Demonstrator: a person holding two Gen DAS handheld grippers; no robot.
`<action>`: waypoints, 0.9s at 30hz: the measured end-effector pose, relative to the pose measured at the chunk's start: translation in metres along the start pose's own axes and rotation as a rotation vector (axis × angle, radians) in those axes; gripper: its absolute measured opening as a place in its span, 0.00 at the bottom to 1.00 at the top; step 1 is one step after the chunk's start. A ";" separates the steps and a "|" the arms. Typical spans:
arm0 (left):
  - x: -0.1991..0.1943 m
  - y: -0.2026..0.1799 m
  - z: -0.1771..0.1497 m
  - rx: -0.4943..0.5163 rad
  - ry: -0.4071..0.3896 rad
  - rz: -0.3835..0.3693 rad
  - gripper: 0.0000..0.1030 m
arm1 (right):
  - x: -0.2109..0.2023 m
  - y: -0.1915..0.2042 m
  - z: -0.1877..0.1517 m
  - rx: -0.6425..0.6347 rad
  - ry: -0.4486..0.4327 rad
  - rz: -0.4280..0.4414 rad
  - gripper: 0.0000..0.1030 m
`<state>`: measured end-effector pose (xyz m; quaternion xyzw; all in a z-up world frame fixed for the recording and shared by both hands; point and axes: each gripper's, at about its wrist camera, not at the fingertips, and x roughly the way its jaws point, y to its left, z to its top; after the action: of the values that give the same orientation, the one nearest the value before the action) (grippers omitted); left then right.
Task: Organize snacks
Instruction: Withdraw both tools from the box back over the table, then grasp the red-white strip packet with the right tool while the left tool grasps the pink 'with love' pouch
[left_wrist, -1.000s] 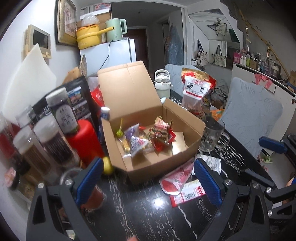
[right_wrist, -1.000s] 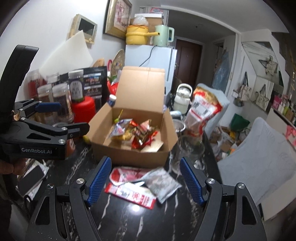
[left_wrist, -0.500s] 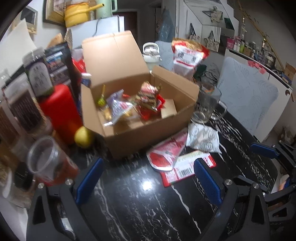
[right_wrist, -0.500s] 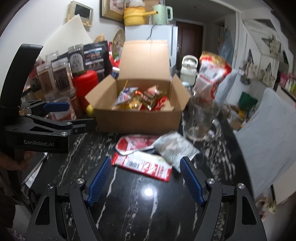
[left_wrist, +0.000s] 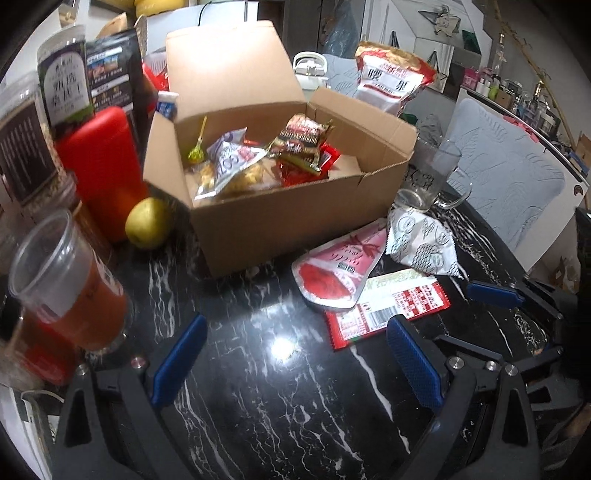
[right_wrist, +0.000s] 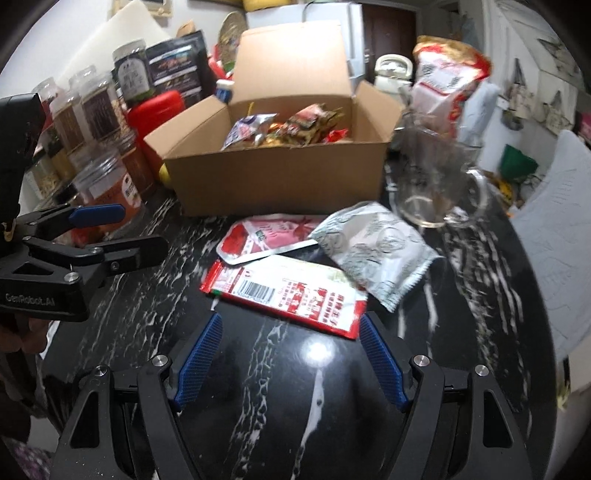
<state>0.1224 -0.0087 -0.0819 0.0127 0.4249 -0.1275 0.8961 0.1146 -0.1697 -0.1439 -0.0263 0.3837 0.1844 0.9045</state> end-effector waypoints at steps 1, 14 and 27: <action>0.002 0.001 0.000 -0.005 0.003 -0.003 0.97 | 0.005 -0.001 0.002 -0.015 0.010 0.014 0.75; 0.012 0.008 0.006 -0.066 0.002 0.040 0.97 | 0.063 -0.004 0.043 -0.339 0.175 0.184 0.79; 0.029 0.006 0.010 -0.054 0.046 0.044 0.97 | 0.095 0.016 0.053 -0.626 0.337 0.281 0.81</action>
<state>0.1487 -0.0102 -0.0983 0.0007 0.4484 -0.0958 0.8887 0.2061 -0.1153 -0.1717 -0.2784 0.4519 0.4079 0.7429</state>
